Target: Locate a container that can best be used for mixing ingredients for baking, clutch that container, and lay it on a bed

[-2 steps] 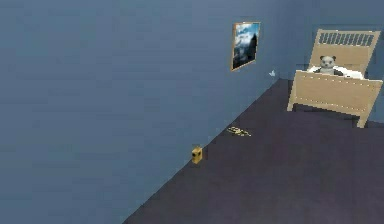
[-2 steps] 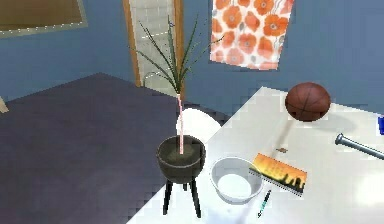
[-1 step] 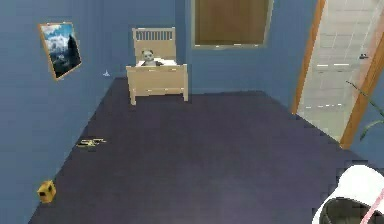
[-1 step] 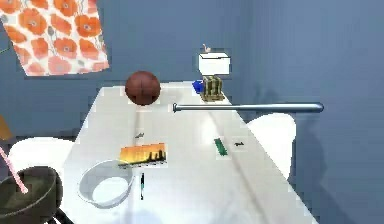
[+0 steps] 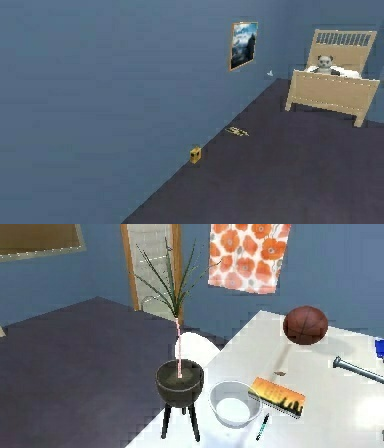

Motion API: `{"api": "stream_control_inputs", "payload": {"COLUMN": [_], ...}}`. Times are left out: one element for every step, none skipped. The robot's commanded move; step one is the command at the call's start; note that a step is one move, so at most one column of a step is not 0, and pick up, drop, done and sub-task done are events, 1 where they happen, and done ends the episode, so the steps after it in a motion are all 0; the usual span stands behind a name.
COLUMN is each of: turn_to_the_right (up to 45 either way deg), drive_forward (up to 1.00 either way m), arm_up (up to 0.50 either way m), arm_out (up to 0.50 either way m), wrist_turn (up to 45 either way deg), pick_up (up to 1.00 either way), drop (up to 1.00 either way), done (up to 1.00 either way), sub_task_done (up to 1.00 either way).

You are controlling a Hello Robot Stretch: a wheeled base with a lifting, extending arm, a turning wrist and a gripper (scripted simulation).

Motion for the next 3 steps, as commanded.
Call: {"api": "stream_control_inputs", "payload": {"turn_to_the_right": [15.0,0.0,0.0], "drive_forward": [0.00,0.00,0.00], "arm_up": [0.00,0.50,0.38], "arm_out": [0.00,0.00,0.00], "wrist_turn": [0.0,0.0,0.0], "pick_up": [0.00,0.00,0.00], "drop": [0.00,0.00,0.00], "done": [0.00,0.00,0.00], "sub_task_done": [0.00,0.00,0.00]}}
